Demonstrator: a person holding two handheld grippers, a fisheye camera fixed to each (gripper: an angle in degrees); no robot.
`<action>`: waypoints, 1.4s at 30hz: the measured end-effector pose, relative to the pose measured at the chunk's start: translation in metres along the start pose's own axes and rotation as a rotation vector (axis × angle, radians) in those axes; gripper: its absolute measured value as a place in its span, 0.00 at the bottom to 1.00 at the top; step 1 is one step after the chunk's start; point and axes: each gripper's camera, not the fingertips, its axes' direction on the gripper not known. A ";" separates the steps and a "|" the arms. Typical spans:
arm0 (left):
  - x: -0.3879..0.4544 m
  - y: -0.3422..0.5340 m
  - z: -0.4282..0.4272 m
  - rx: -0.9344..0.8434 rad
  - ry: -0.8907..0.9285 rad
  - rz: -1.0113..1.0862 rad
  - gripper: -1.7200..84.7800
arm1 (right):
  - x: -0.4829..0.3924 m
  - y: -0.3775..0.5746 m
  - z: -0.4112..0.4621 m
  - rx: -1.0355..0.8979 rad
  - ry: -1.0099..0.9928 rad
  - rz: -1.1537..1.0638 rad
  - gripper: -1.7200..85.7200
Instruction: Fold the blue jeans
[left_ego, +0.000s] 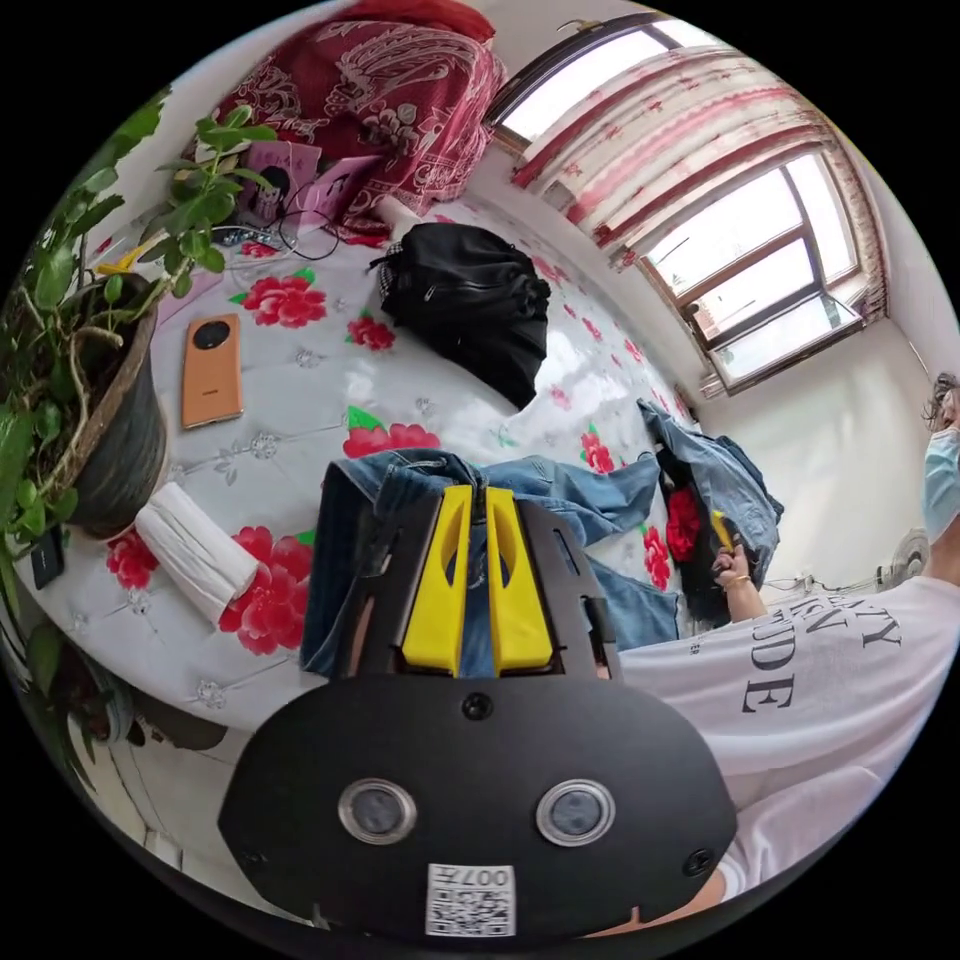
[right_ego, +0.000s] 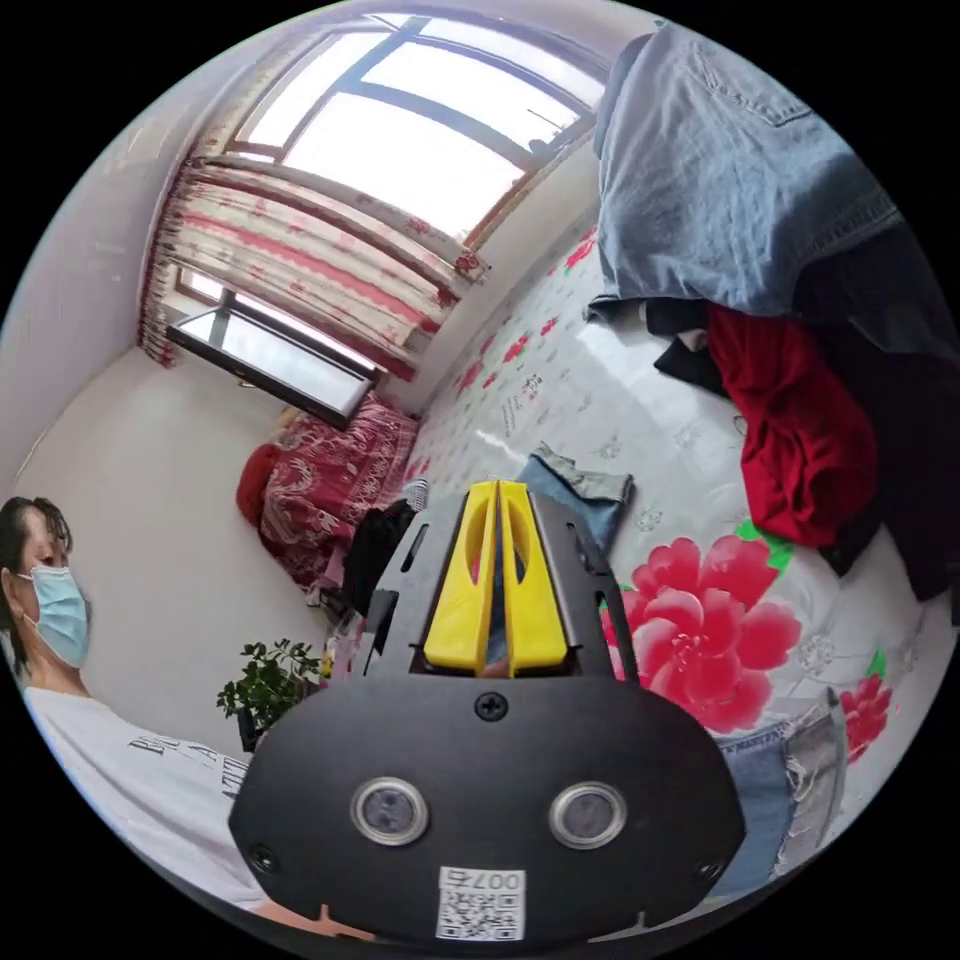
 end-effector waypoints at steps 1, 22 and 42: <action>-0.002 0.000 -0.004 0.011 0.017 0.006 0.02 | 0.010 0.001 0.014 -0.068 0.048 0.030 0.05; -0.025 0.022 -0.074 0.314 0.231 -0.058 0.01 | -0.100 0.035 0.009 0.273 -0.043 -0.062 0.02; 0.009 -0.117 0.140 0.092 -0.224 0.027 0.07 | -0.046 0.036 0.217 -0.263 0.411 -0.183 0.13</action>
